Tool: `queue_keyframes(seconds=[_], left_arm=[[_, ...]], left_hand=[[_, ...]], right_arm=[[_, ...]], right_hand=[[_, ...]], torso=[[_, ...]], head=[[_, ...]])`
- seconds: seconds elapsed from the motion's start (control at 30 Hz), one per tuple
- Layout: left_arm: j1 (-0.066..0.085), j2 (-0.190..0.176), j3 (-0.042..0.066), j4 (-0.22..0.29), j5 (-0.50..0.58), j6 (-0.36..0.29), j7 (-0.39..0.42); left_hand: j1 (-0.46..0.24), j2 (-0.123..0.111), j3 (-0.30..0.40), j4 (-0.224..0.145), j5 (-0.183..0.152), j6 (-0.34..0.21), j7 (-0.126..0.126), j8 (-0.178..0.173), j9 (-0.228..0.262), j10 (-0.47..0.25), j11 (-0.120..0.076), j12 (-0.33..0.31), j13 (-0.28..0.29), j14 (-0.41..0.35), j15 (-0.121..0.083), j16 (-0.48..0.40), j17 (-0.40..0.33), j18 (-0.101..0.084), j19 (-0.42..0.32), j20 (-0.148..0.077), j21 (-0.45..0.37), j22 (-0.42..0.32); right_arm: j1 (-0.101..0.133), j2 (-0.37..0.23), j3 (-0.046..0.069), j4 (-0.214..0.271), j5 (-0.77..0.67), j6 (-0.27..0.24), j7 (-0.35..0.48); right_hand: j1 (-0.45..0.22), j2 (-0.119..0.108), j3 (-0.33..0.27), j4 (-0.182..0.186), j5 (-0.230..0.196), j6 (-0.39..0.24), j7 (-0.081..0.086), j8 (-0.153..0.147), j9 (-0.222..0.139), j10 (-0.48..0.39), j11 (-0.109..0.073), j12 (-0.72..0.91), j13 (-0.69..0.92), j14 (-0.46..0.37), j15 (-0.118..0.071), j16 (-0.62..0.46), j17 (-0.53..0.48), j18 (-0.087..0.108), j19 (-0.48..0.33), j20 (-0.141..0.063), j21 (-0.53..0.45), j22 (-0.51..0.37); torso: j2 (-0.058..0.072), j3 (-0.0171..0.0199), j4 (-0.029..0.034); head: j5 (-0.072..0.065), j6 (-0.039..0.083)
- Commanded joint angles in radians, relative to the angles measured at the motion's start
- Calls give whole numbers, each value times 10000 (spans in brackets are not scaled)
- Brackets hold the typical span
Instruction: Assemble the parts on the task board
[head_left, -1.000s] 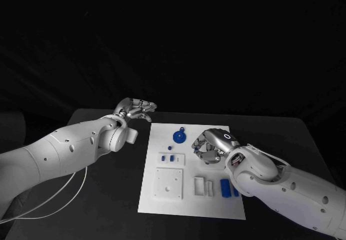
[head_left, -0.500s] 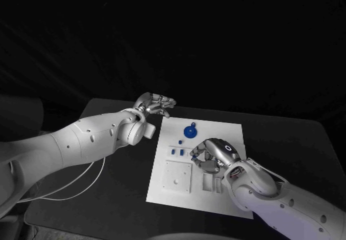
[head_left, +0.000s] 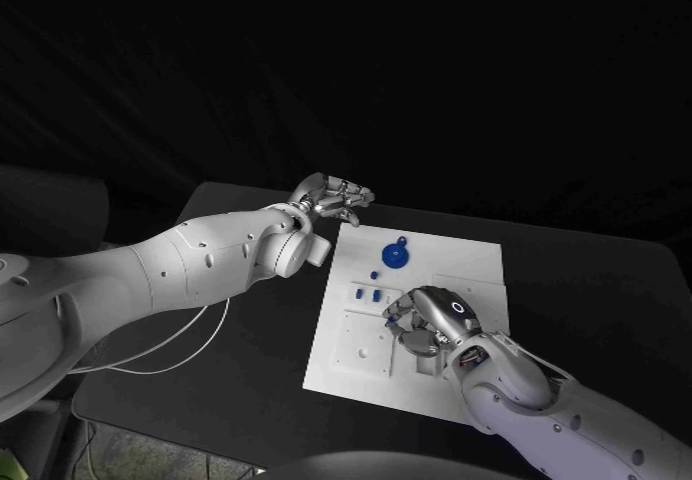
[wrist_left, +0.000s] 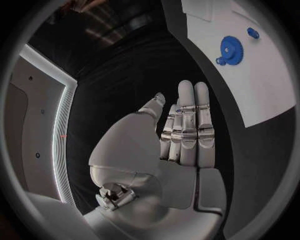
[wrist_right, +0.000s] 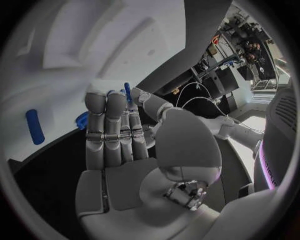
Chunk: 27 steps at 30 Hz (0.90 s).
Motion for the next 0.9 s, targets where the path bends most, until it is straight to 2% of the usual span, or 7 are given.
queue_keyframes(seconds=[0.03,0.33,0.57,0.9], left_arm=[[1,36,5,23,-132,69,97],[1,71,5,25,-149,120,82],[1,89,5,27,-168,149,68],[1,100,5,29,-315,181,73]], left_hand=[[-7,53,-51,-30,21,9,0,26,-7,-93,-11,-26,12,-24,36,20,11,-79,-29,43,40,9],[-3,66,-50,-45,20,49,-12,44,-1,-111,-8,-25,12,-35,40,16,13,-76,-42,48,45,21],[-15,63,-57,-44,15,36,-4,32,-9,-116,-5,-25,12,-35,41,17,14,-77,-45,49,46,25],[-35,81,-63,-55,15,21,0,19,-7,-129,-2,-25,12,-35,43,19,18,-74,-50,52,52,39]], right_arm=[[-29,50,-23,-16,-287,-63,19],[-50,152,-162,-66,-364,73,-12],[-59,269,-257,-264,-374,352,-88],[-71,413,-331,-433,-395,504,-194]], right_hand=[[93,-26,1,36,9,25,13,48,9,144,-88,28,14,26,-69,20,5,217,421,-39,-53,12],[100,-19,-7,31,-5,23,14,47,7,140,-86,27,14,27,-68,24,2,218,421,-36,-51,16],[92,1,-22,17,-29,9,19,46,4,127,-84,26,13,21,-67,22,-5,224,415,-38,-88,9],[86,18,-38,-5,-36,12,17,48,5,128,-84,26,13,24,-67,21,-11,233,419,-35,-115,0]], torso=[[0,-4,-3],[-2,-9,0],[3,-6,13],[-2,8,-13]], head=[[119,-76],[263,-258],[310,-312],[352,-403]])
